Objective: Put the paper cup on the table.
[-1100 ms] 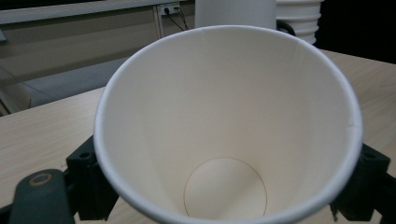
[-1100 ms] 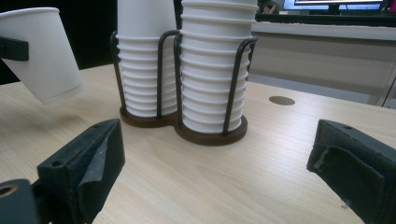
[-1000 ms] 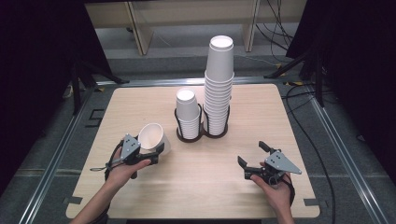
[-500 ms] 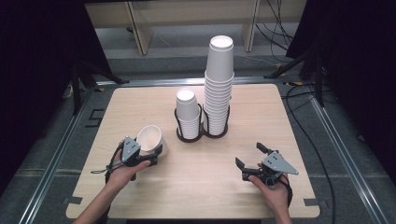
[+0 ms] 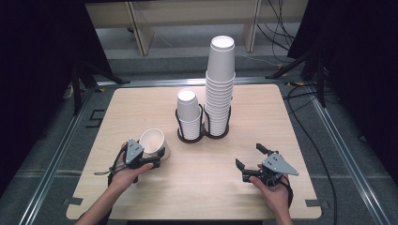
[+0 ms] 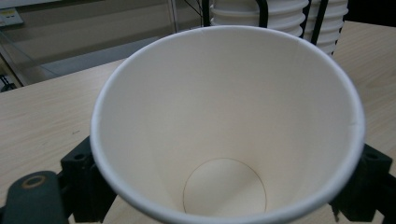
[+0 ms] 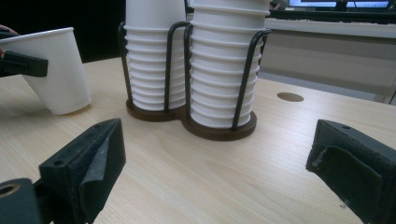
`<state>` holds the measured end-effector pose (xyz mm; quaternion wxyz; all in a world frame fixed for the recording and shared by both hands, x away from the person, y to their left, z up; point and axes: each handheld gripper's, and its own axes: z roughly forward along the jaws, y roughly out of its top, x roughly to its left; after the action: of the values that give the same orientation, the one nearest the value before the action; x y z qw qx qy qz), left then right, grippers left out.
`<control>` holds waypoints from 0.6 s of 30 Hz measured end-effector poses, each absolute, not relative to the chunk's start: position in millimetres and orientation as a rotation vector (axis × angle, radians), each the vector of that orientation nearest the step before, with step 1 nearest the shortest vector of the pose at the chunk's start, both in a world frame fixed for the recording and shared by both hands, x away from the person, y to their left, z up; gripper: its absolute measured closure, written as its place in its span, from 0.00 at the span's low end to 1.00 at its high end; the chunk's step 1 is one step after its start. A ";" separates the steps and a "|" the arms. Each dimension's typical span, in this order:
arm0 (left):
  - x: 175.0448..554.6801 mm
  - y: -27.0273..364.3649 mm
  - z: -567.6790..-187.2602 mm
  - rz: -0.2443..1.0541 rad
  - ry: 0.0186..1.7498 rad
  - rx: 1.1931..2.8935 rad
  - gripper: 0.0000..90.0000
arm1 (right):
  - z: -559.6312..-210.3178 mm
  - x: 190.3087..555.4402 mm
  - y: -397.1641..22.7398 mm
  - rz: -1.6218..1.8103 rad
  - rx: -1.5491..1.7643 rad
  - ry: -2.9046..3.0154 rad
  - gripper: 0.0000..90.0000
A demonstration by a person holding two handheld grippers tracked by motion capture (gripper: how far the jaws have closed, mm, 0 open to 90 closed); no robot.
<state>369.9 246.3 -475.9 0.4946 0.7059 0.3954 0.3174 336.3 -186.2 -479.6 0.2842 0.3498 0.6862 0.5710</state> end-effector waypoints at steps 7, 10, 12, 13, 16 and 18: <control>372.4 244.7 -476.3 0.770 0.952 1.717 0.12 | -479.6 335.4 -184.9 1.546 0.956 1.839 0.05; 372.5 244.3 -476.4 0.752 0.951 1.711 0.09 | -479.2 335.6 -185.9 1.520 0.932 1.847 0.05; 373.0 244.5 -475.4 0.755 0.947 1.707 0.06 | -479.2 335.6 -185.7 1.518 0.933 1.848 0.05; 372.4 244.7 -474.5 0.751 0.957 1.700 0.04 | -479.2 335.6 -185.7 1.518 0.932 1.848 0.05; 371.3 245.7 -472.5 0.753 0.959 1.691 0.00 | -479.3 336.4 -187.1 1.501 0.902 1.855 0.05; 369.3 246.3 -471.5 0.750 0.958 1.697 0.00 | -479.3 336.3 -186.5 1.508 0.908 1.842 0.05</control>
<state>369.3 246.3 -471.5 0.5028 0.7025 0.3967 0.3104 336.3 -186.5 -479.3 0.2926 0.3408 0.6912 0.5661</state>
